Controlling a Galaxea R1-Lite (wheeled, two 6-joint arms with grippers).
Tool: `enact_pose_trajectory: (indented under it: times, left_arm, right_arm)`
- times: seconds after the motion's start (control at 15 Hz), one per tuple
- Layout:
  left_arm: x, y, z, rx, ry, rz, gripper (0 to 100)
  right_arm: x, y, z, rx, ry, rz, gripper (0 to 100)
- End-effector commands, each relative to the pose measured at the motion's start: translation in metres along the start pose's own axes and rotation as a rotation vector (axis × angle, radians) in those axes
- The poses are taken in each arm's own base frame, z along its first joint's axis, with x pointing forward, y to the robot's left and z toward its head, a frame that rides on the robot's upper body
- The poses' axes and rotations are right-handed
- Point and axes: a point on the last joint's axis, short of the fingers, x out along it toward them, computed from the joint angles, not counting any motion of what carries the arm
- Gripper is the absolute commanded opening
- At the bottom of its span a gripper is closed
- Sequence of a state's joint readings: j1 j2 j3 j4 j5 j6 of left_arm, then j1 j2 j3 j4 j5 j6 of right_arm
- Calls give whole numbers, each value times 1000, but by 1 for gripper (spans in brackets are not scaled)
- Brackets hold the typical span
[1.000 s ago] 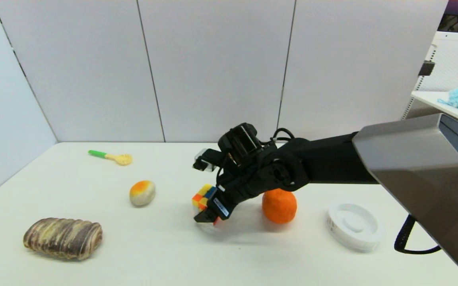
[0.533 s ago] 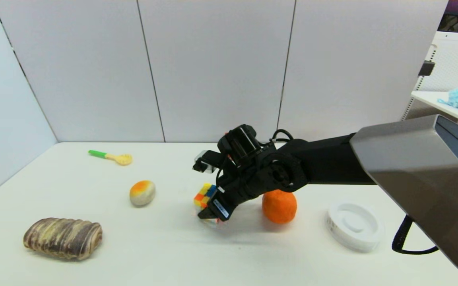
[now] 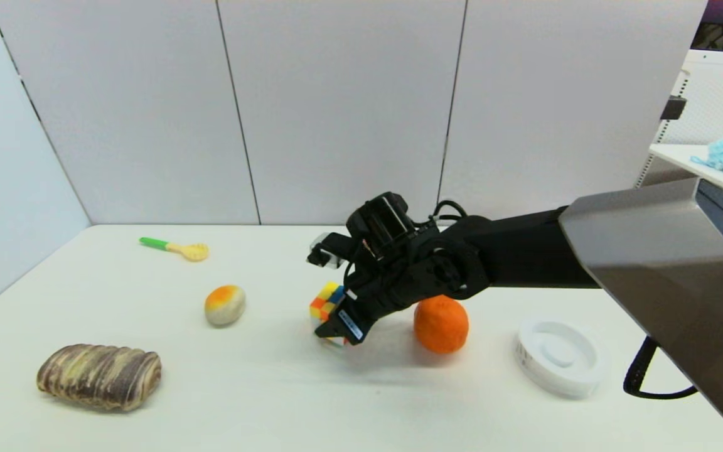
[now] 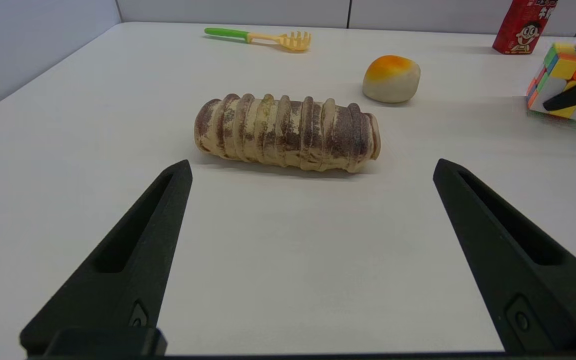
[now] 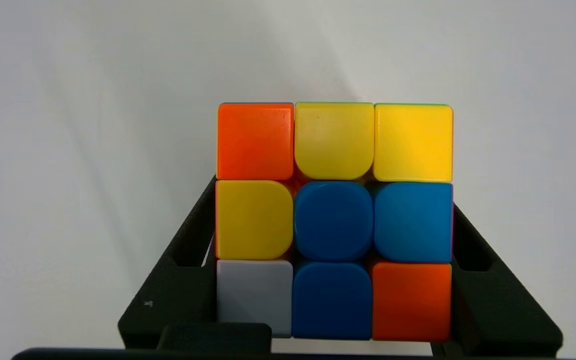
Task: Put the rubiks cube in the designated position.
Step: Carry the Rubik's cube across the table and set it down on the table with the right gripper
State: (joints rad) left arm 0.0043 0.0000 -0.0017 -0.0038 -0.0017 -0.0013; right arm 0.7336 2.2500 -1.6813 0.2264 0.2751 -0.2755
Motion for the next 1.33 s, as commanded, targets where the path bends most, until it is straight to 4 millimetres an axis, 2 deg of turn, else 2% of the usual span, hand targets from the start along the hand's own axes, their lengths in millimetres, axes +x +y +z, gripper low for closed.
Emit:
enact_pose_trajectory:
  times: [0.07, 0.2, 0.27, 0.33, 0.47, 0.6, 0.73, 0.87, 1.0, 1.07, 1.13, 1.33]
  left_arm:
    - [0, 0, 0, 0, -1, 1, 100]
    - [0, 0, 0, 0, 2, 1, 100]
    - [0, 0, 0, 0, 2, 1, 100]
    - [0, 0, 0, 0, -1, 1, 100]
    - [0, 0, 0, 0, 2, 1, 100]
    - [0, 0, 0, 0, -1, 1, 100]
    - [0, 0, 0, 0, 2, 1, 100]
    - [0, 0, 0, 0, -1, 1, 100]
    - [0, 0, 0, 0, 2, 1, 100]
    - [0, 0, 0, 0, 2, 1, 100]
    - [0, 0, 0, 0, 2, 1, 100]
    - [0, 0, 0, 0, 2, 1, 100]
  right_arm:
    - [-52, -13, 34, 8, -149, -65, 0]
    - [-96, -23, 52, 51, -257, -123, 0]
    - [-130, -30, 57, 58, -313, -170, 0]
    - [-155, -37, 57, 62, -349, -210, 0]
    - [-203, -54, 50, 89, -396, -303, 0]
    - [-245, -67, 31, 118, -391, -399, 0]
    - [-277, -82, -2, 112, -354, -465, 0]
    - [-304, -90, -49, 67, -307, -463, 0]
    - [-320, -87, -95, 56, -254, -463, 0]
    - [-325, -82, -123, 70, -206, -480, 0]
    - [-327, -75, -142, 82, -170, -488, 0]
    - [-319, -53, -189, 131, -75, -468, 0]
